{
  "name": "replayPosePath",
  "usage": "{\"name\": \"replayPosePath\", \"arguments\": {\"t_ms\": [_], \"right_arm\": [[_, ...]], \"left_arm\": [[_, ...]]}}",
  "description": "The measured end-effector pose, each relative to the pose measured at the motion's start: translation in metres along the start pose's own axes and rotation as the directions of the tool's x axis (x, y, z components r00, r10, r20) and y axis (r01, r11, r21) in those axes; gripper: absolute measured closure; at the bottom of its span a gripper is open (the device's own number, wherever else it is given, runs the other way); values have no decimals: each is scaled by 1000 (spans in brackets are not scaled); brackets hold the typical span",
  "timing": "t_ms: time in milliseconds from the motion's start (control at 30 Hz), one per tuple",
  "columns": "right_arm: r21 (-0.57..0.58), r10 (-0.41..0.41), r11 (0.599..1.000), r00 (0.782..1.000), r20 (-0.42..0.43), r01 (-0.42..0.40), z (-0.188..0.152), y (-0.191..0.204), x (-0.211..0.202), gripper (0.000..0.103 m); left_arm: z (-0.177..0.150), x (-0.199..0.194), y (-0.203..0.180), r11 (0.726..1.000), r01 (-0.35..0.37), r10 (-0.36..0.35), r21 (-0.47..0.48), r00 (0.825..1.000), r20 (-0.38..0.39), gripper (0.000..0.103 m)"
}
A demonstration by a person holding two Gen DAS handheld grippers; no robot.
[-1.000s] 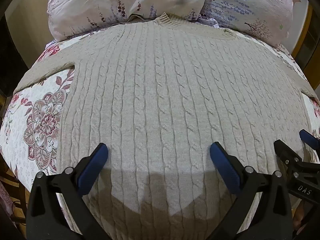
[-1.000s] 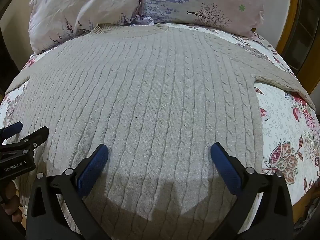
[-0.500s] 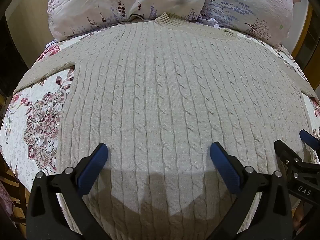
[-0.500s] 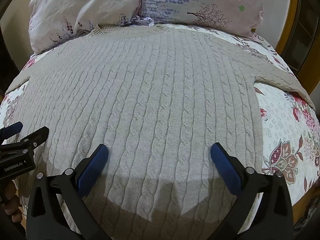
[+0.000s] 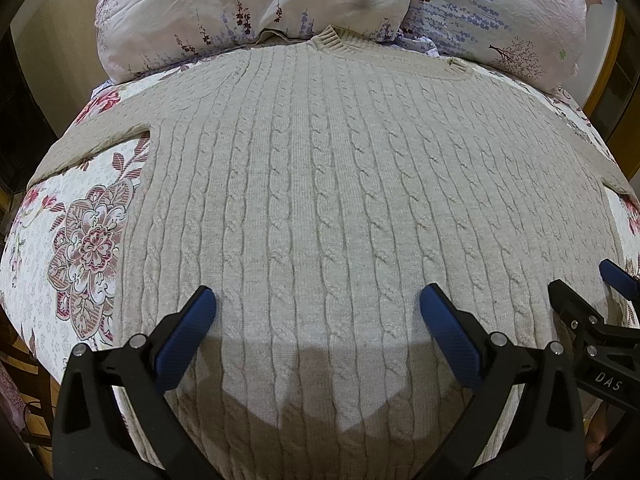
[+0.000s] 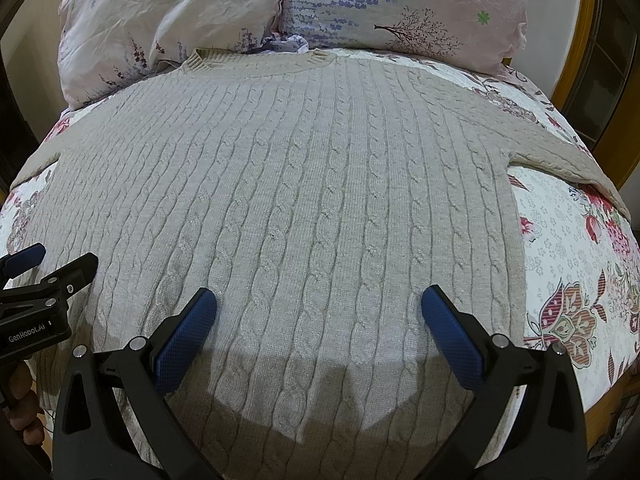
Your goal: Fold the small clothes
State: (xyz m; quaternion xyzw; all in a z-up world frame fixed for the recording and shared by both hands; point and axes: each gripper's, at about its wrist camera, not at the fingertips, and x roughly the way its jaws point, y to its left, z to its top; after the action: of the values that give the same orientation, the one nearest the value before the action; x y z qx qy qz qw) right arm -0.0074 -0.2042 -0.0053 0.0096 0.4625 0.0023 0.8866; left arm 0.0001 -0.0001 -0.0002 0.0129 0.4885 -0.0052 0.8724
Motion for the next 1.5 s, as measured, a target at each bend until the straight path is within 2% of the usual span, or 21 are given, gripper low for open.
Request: {"name": "replayPosePath", "arguments": {"t_ms": [533,900,1133,1300,1400,1500], "right_arm": [[1,-1,1000,1000,-8,1,-6,0,1,1],[-12,3,1000,999,-38,-3,3,0,5,1],[-80,53,995,999,-12,-54,3,-1,5,1],[-135,92,986,994,-60,-99,10,-5,9,1],[-110,131,984,989,-66,-137,20,-25,5,1],[114,88,989,995,45,-92,43,-110,-8,1]], "left_arm": [[0,0,0,1000,0,0,0,1000,1,2],[4,0,0,1000,4,-4,3,1000,-10,2],[7,3,0,1000,15,-14,22,1000,-22,2],[6,3,0,1000,15,-14,25,1000,-23,2],[9,3,2,1000,24,-23,19,999,-46,2],[13,0,10,999,47,-48,-28,998,-40,2]]}}
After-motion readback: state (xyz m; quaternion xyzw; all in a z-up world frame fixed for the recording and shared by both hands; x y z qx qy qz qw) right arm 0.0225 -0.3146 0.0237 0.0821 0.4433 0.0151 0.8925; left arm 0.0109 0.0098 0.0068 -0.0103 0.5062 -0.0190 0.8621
